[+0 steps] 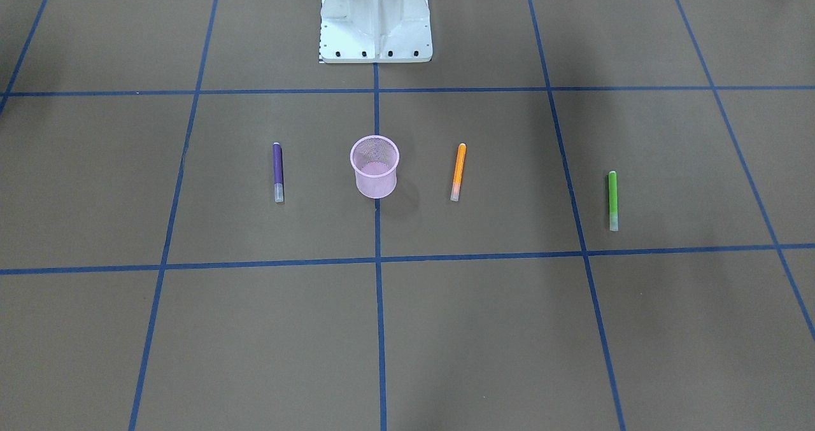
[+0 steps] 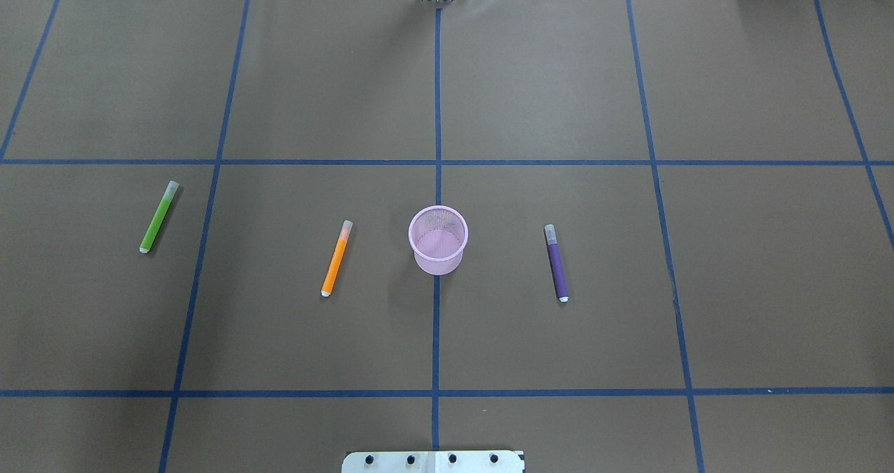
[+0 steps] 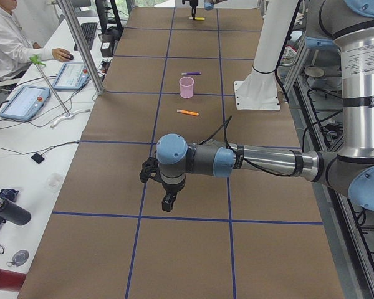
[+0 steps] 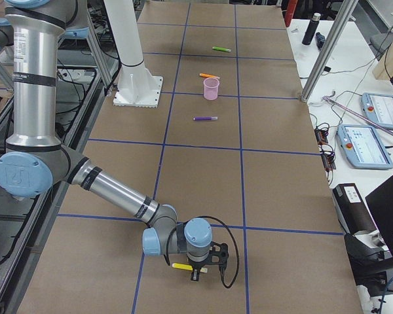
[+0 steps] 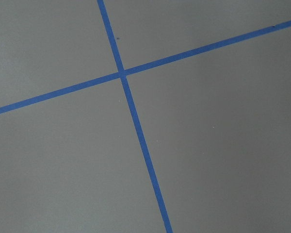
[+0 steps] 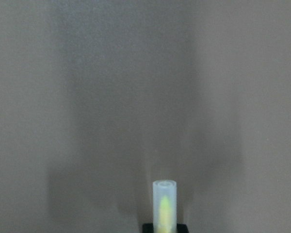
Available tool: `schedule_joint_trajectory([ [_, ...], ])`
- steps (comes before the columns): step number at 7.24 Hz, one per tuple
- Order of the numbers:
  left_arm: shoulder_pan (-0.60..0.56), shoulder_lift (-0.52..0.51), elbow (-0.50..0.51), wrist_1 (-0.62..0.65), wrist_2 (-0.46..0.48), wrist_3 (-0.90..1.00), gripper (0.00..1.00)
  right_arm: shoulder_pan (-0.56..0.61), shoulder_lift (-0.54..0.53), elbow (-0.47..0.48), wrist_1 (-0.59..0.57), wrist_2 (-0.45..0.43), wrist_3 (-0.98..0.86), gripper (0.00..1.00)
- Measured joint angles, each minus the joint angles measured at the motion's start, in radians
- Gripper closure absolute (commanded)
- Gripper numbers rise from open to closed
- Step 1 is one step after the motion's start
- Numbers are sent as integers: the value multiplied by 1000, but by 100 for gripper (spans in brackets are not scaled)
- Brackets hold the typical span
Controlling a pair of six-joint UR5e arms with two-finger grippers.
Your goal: Collect pens into pen holder
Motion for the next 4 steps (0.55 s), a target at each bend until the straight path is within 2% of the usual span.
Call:
schedule_joint_trajectory([
  [4,2,-15,-3,-10,0,0,0,0,22,285,1,10,101,100],
])
